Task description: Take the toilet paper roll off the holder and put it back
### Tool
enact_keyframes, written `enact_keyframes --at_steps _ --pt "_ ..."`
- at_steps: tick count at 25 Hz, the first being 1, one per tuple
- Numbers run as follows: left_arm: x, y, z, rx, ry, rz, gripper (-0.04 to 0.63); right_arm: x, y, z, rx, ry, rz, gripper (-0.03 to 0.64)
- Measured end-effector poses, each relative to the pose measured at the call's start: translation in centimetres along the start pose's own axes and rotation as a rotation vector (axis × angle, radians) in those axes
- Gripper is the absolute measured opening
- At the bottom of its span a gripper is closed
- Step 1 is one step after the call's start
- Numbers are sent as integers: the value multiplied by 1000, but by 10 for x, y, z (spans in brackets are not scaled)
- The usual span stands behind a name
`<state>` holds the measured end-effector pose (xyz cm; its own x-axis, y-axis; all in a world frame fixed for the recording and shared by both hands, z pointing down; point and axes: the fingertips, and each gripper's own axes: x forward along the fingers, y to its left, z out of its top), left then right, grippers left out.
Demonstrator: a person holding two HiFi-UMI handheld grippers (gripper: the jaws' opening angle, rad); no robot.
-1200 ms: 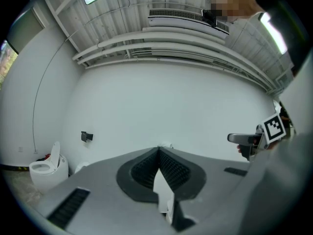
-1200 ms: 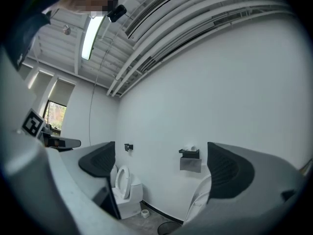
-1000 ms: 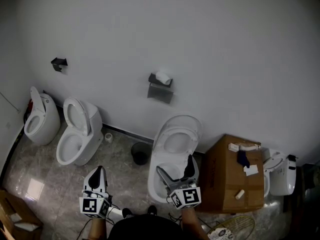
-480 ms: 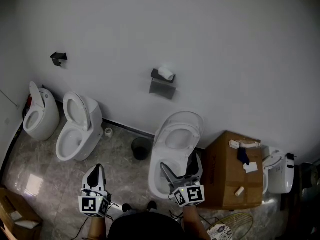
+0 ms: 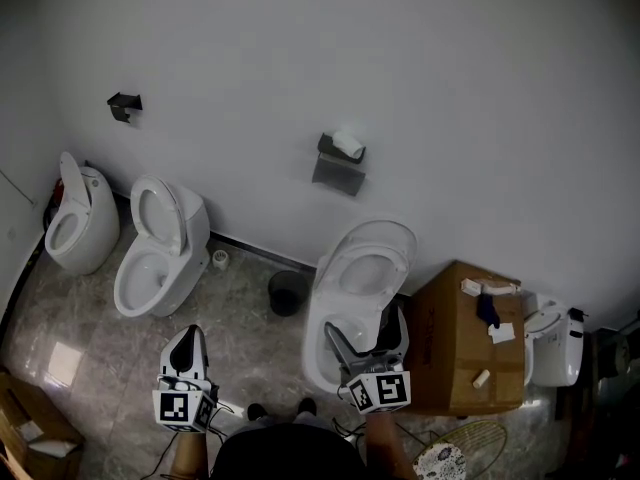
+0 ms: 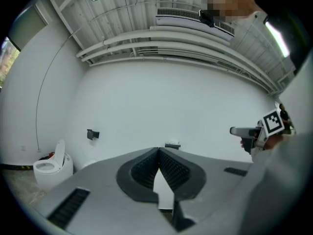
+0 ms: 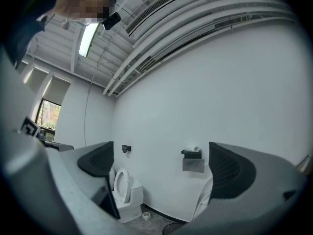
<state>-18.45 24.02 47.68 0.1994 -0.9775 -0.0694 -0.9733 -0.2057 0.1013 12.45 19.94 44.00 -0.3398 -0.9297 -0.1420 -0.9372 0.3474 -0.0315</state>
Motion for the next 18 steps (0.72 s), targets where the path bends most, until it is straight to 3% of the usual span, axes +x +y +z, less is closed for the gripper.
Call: enact_keyframes --at_steps 18 --pt "5 53 -9 -17 13 18 3 34 41 -16 -6 28 11 581"
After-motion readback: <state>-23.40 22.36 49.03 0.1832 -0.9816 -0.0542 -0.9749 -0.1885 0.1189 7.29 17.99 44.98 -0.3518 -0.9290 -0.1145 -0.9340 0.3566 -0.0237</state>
